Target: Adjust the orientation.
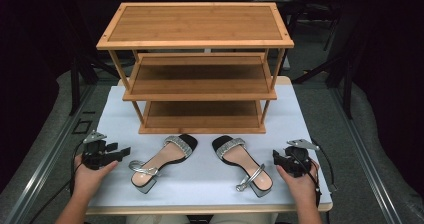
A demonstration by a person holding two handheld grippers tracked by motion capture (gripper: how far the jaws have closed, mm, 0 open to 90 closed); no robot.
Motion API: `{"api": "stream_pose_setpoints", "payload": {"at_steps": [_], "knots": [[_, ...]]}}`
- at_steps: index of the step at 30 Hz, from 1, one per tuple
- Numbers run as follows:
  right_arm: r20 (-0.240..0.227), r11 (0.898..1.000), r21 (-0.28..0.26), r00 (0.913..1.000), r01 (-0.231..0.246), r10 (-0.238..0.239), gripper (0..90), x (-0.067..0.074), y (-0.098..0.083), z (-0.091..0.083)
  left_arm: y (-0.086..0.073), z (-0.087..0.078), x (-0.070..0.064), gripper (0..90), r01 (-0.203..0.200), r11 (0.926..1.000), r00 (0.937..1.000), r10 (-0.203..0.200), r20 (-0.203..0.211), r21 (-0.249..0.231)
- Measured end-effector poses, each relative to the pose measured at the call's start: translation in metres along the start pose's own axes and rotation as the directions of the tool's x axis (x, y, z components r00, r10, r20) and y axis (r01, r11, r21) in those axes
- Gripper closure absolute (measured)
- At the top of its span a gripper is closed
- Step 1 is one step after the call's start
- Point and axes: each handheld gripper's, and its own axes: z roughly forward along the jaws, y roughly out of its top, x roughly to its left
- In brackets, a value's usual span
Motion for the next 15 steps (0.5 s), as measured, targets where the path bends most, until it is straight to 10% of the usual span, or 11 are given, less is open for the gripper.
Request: {"api": "stream_pose_setpoints", "payload": {"at_steps": [15], "knots": [[-0.031,1.0,0.001,0.9995,0.009,-0.009,44.6,0.009,-0.004,0.001,0.005,-0.004,-0.017,37.8,-0.011,0.9992,0.9992,0.01,0.039,0.039]]}}
